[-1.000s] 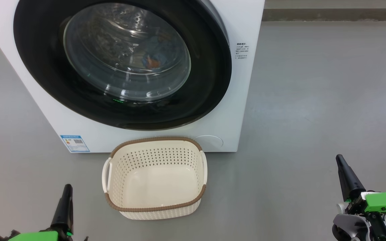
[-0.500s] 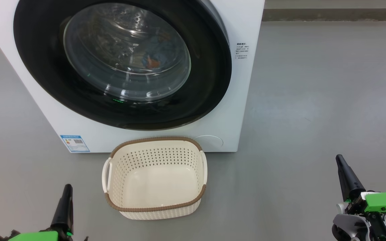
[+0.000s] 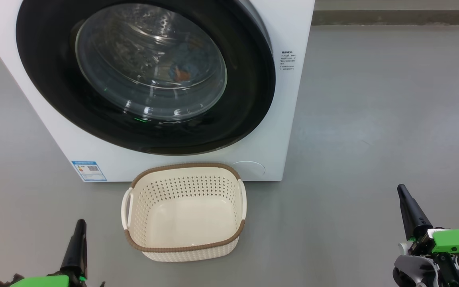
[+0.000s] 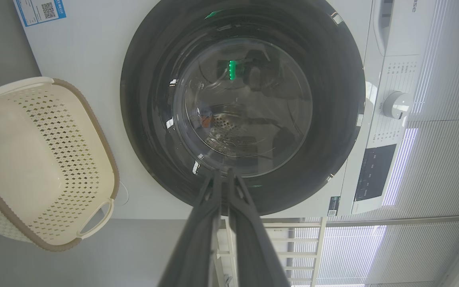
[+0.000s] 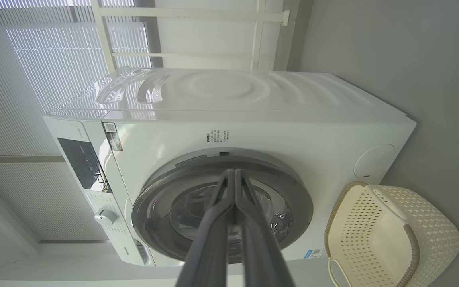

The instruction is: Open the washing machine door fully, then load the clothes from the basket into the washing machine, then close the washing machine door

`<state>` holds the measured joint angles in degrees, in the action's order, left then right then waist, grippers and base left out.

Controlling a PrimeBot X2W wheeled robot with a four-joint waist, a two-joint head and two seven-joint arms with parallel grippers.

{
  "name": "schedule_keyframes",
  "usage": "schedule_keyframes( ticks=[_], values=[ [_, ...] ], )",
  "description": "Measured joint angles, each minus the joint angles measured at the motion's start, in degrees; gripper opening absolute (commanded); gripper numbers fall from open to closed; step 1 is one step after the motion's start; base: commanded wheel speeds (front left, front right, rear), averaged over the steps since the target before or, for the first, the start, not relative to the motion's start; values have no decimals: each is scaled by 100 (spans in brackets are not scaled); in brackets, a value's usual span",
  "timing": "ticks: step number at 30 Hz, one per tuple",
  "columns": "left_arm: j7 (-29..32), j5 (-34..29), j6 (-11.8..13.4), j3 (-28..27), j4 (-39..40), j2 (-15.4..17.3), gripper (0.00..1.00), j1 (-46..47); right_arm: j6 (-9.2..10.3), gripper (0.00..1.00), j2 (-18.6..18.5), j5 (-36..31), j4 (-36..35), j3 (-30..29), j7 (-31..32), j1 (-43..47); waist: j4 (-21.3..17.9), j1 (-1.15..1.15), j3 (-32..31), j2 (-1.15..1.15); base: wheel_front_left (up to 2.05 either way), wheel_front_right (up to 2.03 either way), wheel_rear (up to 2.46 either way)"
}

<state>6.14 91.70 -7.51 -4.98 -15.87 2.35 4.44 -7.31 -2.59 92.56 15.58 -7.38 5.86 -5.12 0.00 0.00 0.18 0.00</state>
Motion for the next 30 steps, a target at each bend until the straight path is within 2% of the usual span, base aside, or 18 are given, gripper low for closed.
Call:
schedule_keyframes(
  ticks=[30],
  values=[
    [0, 0, 0, 0, 0, 0, 0, 0, 0, 0, 9, 0, 0, -9, 20, 0, 0, 0, 0, 0, 0, 0, 0]
  ],
)
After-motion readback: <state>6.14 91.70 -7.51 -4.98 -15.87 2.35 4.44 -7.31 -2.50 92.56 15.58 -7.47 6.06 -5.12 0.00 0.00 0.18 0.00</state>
